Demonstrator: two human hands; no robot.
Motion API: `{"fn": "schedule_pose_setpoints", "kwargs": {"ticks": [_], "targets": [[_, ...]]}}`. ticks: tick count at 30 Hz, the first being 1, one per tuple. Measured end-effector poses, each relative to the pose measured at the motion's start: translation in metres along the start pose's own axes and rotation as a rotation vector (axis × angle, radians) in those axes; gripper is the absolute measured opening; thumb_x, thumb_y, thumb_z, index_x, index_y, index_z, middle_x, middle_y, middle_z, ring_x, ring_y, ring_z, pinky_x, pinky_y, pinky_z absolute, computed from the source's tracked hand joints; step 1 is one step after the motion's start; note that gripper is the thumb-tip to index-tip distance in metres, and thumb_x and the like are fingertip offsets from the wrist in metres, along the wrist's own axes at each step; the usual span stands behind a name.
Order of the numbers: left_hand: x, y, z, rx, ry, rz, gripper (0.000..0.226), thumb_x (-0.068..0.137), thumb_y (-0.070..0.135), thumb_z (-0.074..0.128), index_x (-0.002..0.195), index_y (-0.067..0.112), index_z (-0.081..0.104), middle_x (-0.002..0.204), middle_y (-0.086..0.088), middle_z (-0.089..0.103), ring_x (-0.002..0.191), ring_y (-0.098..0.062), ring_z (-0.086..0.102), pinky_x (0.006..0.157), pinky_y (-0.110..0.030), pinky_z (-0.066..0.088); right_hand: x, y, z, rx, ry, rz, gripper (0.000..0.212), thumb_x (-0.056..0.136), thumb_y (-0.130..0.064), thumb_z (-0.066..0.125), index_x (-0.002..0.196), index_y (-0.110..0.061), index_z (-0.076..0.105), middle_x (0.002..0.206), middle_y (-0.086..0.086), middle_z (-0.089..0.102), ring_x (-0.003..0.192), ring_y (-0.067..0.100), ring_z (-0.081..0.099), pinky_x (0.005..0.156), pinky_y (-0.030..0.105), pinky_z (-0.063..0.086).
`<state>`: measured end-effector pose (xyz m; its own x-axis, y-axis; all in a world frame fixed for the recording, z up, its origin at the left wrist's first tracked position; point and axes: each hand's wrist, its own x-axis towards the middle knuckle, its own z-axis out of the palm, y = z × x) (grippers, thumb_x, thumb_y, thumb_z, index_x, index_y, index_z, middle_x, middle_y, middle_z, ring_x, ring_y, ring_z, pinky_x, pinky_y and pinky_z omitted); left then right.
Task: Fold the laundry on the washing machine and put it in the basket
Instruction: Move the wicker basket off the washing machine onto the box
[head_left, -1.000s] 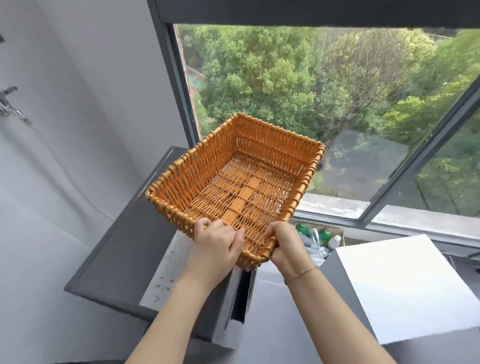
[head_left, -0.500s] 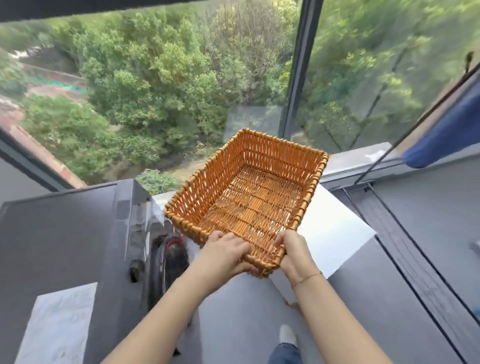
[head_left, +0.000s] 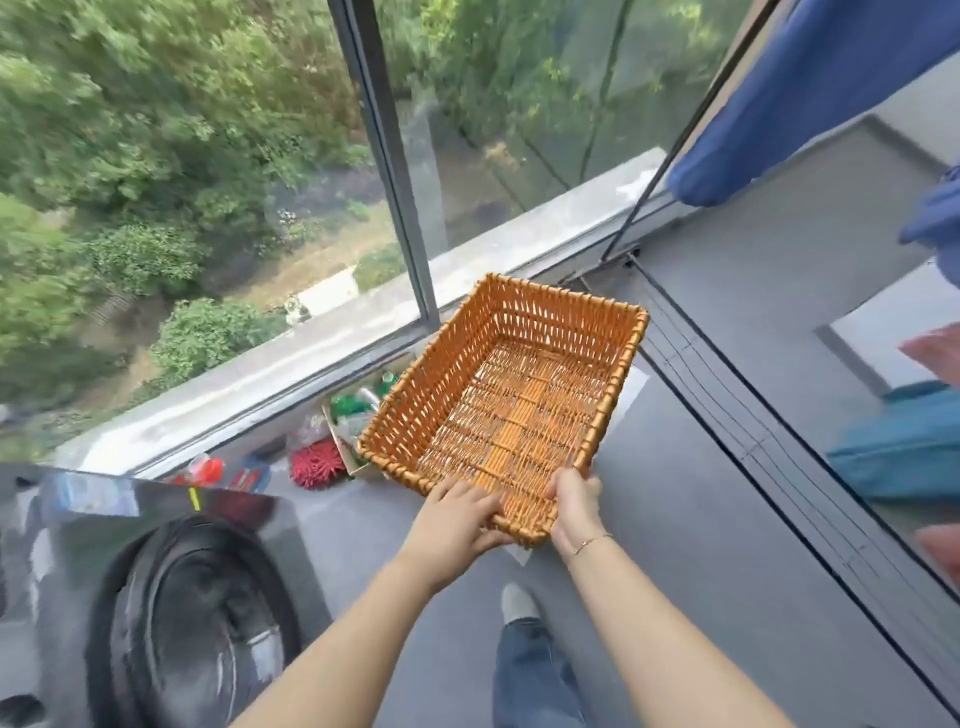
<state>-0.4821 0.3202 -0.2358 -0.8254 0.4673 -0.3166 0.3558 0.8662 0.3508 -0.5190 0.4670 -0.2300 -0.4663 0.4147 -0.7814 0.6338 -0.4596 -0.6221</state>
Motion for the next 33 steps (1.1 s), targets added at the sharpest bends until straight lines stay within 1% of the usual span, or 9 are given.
{"fn": "schedule_pose_setpoints", "kwargs": {"ticks": [4,9,13,16,19,23,25,27,33], "targets": [[0.031,-0.005,0.038,-0.010,-0.062,-0.043,0.025,0.090,0.043,0.052,0.111,0.030,0.058,0.117,0.014,0.058,0.118,-0.011,0.047,0.105,-0.026,0.018,0.043,0.015,-0.011,0.036,-0.002,0.041,0.044,0.076,0.018,0.027,0.107,-0.007,0.046,0.077,0.002,0.049,0.063,0.018,0.048,0.050,0.024,0.042],[0.053,-0.017,0.069,0.019,-0.057,0.007,0.032,0.054,0.037,0.084,0.078,0.034,0.063,0.080,0.019,0.064,0.079,-0.009,0.063,0.082,-0.025,0.029,0.078,0.036,-0.018,0.087,0.045,0.104,0.053,0.073,0.018,0.032,0.119,0.002,0.052,0.090,0.014,0.059,0.069,0.025,0.056,0.065,0.033,0.049],[0.060,-0.026,0.078,0.037,-0.157,-0.024,0.020,0.074,0.034,0.071,0.094,0.033,0.065,0.097,0.014,0.066,0.095,-0.014,0.062,0.095,-0.028,0.026,0.091,0.050,-0.017,0.060,0.068,0.131,0.050,0.075,0.017,0.036,0.118,-0.004,0.052,0.102,0.014,0.061,0.083,0.027,0.059,0.077,0.040,0.052],[0.059,-0.028,0.090,0.025,-0.296,-0.141,0.026,0.098,0.035,0.043,0.121,0.033,0.056,0.126,0.011,0.056,0.126,-0.014,0.043,0.115,-0.034,0.010,0.098,0.056,-0.020,0.015,0.058,0.257,0.052,0.075,0.021,0.036,0.114,-0.008,0.054,0.094,0.012,0.060,0.079,0.028,0.057,0.066,0.033,0.049],[0.056,-0.020,0.094,-0.019,-0.287,-0.236,0.030,0.100,0.034,0.037,0.124,0.033,0.055,0.130,0.013,0.054,0.129,-0.013,0.040,0.118,-0.035,0.005,0.099,0.051,-0.029,-0.099,0.004,0.299,0.046,0.078,0.020,0.042,0.113,-0.006,0.055,0.096,0.013,0.058,0.079,0.026,0.055,0.057,0.026,0.043],[0.057,-0.010,0.081,-0.144,-0.334,-0.341,0.031,0.098,0.024,0.040,0.124,0.028,0.057,0.132,0.010,0.053,0.131,-0.014,0.036,0.111,-0.032,0.024,0.101,0.044,-0.037,-0.169,-0.069,0.274,0.027,0.078,0.018,0.049,0.095,-0.002,0.057,0.105,0.019,0.061,0.092,0.029,0.056,0.077,0.038,0.051],[0.058,-0.004,0.065,-0.262,-0.392,-0.417,0.032,0.097,0.022,0.040,0.121,0.024,0.059,0.129,0.005,0.056,0.127,-0.018,0.042,0.102,-0.034,0.038,0.095,0.035,-0.042,-0.191,-0.104,0.270,0.023,0.079,0.015,0.050,0.089,-0.004,0.057,0.106,0.018,0.063,0.089,0.026,0.057,0.085,0.042,0.051],[0.061,0.003,0.047,-0.368,-0.411,-0.485,0.032,0.095,0.021,0.040,0.118,0.022,0.061,0.121,0.001,0.061,0.114,-0.019,0.054,0.094,-0.035,0.047,0.087,0.021,-0.048,-0.224,-0.141,0.257,0.022,0.081,0.014,0.050,0.093,-0.002,0.057,0.099,0.012,0.062,0.081,0.020,0.056,0.077,0.035,0.051],[0.062,0.047,-0.023,-0.431,-0.228,-0.462,0.029,0.094,0.019,0.041,0.113,0.022,0.063,0.091,0.000,0.067,0.073,-0.016,0.061,0.070,-0.030,0.051,0.044,-0.031,-0.074,-0.322,-0.264,0.013,0.028,0.089,-0.001,0.056,0.116,-0.006,0.059,0.116,0.009,0.062,0.107,0.020,0.056,0.074,0.021,0.045]]}}
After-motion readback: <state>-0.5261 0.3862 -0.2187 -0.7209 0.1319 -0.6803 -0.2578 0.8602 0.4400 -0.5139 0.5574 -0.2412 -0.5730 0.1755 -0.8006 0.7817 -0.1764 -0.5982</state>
